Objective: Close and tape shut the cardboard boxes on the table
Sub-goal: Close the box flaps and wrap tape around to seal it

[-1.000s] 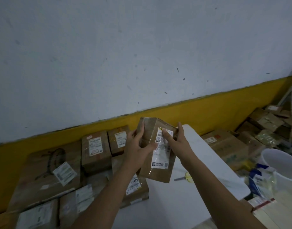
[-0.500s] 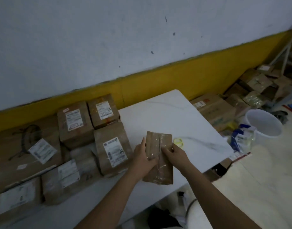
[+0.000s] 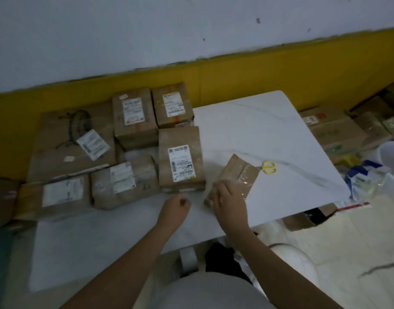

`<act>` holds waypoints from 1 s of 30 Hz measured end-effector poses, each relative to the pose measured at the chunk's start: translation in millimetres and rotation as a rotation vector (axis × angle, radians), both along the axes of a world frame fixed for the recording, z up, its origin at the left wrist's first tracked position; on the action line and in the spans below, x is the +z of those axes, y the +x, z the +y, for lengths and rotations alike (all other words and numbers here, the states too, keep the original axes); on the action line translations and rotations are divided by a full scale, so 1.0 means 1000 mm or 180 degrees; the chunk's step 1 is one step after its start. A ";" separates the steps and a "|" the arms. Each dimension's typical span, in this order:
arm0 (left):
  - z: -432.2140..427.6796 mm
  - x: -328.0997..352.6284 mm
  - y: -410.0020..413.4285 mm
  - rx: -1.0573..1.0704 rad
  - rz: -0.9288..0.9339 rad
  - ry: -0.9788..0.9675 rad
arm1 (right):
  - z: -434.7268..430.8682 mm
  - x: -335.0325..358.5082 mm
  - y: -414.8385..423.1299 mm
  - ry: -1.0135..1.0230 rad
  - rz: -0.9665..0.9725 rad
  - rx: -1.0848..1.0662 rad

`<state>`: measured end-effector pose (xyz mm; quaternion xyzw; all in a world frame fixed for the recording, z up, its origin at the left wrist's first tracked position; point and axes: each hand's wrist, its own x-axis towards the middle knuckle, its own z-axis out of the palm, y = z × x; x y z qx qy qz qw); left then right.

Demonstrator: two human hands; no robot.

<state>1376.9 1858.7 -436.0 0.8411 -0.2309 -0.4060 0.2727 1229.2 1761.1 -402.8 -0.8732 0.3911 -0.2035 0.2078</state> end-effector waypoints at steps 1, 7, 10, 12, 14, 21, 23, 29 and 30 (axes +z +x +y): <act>0.020 -0.005 0.002 0.0156 0.0100 0.0342 | 0.018 -0.004 0.006 0.0054 0.0063 0.0390; 0.101 -0.048 -0.018 0.1051 0.1488 0.1378 | 0.102 -0.053 0.015 0.1602 0.1702 0.0111; 0.106 -0.071 -0.039 0.1657 0.1864 0.0983 | 0.110 -0.079 0.002 0.2739 0.1972 -0.0549; 0.104 -0.086 -0.056 0.2132 0.2390 0.0573 | 0.110 -0.097 -0.003 0.3220 0.2104 -0.0541; 0.099 -0.097 -0.069 0.2447 0.2899 0.0349 | 0.110 -0.107 -0.004 0.3557 0.1921 -0.0730; 0.086 -0.087 -0.048 0.1960 0.2191 0.0804 | 0.112 -0.102 0.012 0.4178 0.1061 -0.1546; 0.078 -0.070 -0.036 0.1685 0.1837 0.0818 | 0.108 -0.101 0.026 0.4670 0.1066 -0.1655; 0.057 -0.009 -0.028 0.1123 0.1294 0.0313 | 0.080 -0.069 0.041 0.4585 -0.0109 -0.1684; 0.052 0.003 -0.028 0.1017 0.1197 0.0215 | 0.073 -0.057 0.039 0.4428 -0.0273 -0.1596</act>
